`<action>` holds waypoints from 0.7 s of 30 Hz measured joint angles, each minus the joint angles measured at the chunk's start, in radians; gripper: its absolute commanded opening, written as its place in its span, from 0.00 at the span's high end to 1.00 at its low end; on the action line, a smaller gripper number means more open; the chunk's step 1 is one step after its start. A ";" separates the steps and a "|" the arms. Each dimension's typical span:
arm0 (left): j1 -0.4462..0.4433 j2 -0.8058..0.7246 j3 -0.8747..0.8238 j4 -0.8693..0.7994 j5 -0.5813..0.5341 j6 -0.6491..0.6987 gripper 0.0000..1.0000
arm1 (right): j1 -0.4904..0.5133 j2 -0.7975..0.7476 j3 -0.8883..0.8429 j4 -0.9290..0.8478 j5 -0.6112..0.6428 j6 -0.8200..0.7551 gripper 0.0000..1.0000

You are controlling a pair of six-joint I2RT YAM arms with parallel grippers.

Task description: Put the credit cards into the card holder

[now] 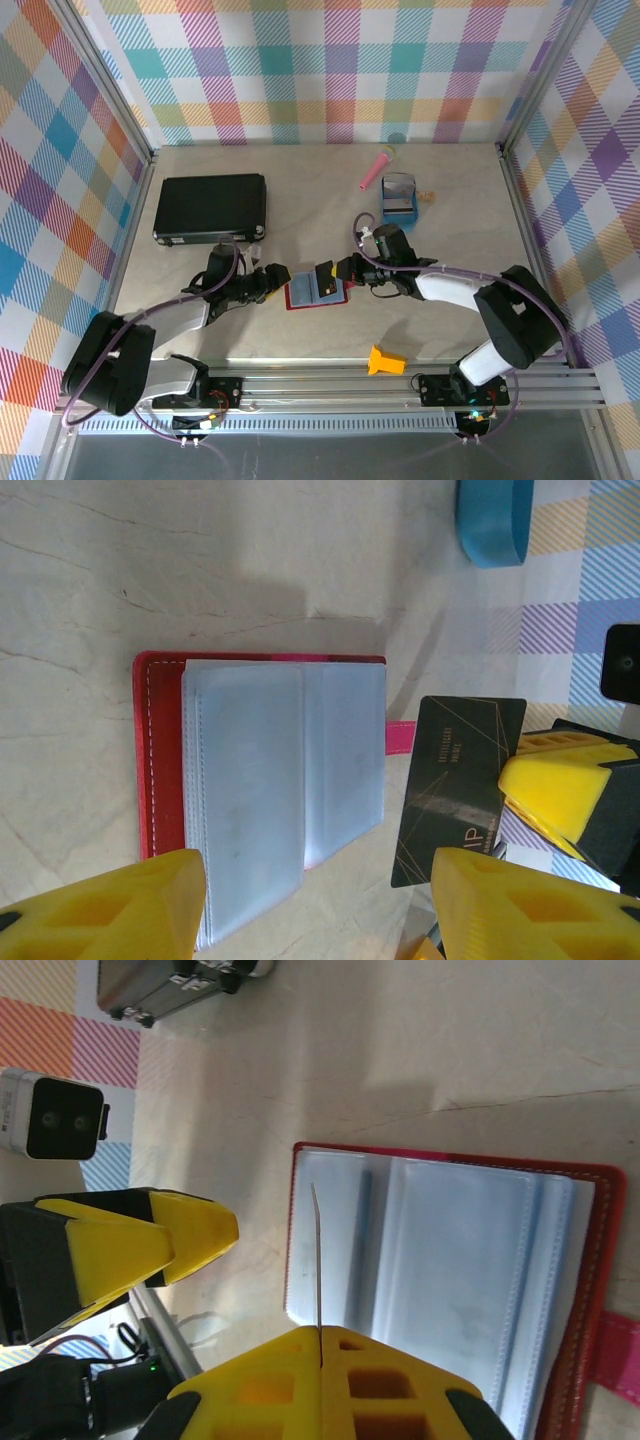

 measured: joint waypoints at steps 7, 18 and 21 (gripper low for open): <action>0.000 0.087 0.000 0.086 0.025 0.000 0.41 | 0.001 0.054 -0.003 0.050 0.007 0.002 1.00; 0.000 0.093 0.000 0.109 0.026 0.003 0.41 | 0.025 0.123 -0.008 0.143 0.007 0.048 1.00; 0.000 0.093 0.000 0.109 0.025 0.003 0.42 | 0.028 0.132 -0.008 0.155 0.012 0.058 1.00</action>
